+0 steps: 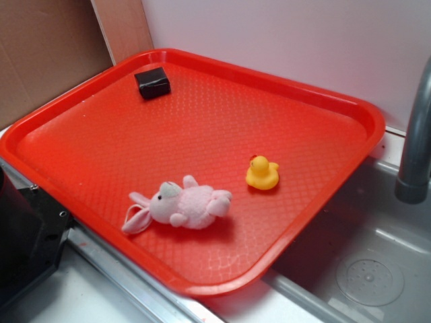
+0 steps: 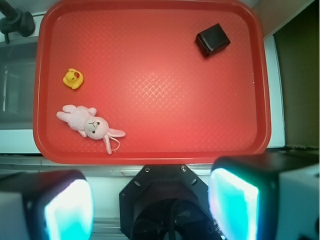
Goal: Grab the yellow duck.
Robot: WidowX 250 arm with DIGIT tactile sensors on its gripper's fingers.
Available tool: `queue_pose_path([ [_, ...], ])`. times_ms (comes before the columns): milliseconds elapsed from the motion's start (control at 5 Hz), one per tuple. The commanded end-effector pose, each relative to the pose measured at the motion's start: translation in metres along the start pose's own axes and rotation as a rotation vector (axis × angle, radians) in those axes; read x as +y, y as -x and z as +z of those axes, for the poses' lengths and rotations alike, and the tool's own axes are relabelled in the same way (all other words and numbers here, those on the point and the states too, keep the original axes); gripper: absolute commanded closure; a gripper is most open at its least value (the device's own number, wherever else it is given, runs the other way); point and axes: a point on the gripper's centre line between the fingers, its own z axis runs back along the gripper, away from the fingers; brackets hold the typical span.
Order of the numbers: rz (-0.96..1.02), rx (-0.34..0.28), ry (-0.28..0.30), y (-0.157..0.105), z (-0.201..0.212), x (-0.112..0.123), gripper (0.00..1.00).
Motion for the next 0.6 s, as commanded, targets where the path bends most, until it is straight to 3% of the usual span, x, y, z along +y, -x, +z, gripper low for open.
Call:
queue_pose_path([
  [0,0.0,0.0,0.0,0.0,0.0,0.0,0.0],
  [400,-0.184,-0.084,-0.012,-0.03,-0.012,-0.006,0.0],
])
